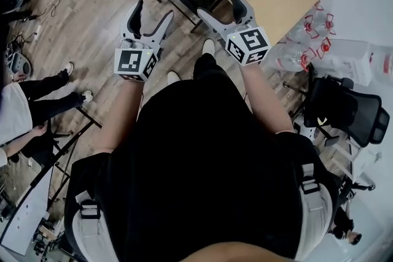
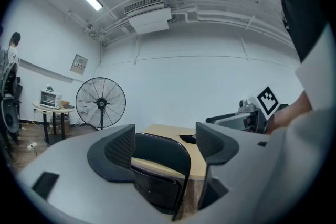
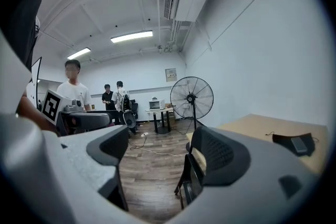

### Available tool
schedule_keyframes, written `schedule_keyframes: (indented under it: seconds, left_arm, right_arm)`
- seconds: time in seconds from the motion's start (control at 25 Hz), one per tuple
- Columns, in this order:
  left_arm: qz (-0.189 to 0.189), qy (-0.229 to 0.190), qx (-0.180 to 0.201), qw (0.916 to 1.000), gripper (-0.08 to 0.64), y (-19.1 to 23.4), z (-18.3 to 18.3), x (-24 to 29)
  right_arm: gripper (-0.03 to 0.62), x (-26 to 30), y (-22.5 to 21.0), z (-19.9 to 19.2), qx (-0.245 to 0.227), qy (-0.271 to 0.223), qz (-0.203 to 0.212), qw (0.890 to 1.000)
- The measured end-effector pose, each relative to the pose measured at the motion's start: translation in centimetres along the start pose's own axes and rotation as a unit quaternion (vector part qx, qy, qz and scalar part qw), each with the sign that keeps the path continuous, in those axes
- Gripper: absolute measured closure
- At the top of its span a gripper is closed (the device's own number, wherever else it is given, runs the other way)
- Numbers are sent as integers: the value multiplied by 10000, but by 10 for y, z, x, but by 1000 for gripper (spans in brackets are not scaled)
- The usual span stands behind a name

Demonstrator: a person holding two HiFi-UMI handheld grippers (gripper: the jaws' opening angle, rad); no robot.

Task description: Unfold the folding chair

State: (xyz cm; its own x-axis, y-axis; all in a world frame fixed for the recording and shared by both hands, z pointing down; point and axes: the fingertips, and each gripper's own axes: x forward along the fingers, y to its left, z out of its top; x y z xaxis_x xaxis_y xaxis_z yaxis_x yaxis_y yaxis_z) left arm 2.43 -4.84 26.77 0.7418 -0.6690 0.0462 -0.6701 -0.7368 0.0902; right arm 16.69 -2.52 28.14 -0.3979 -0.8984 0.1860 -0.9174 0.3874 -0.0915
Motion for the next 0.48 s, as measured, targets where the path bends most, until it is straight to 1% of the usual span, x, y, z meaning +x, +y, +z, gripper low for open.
schedule_keyframes:
  seconds: [0.12,0.28,0.48]
  left_arm:
    - [243,43,24,9997,212,7,-1,31]
    - [480,115,-36,9988,212,15,-6,76]
    - [742,128,-140,9971,213,23,-16,124]
  right_arm:
    - [167,22,-32,1,-18,110,193,9998]
    - [167,52,-79,-2,-36,346,374,9987]
    - [169,85,-134,-14,-39,674,499,9965]
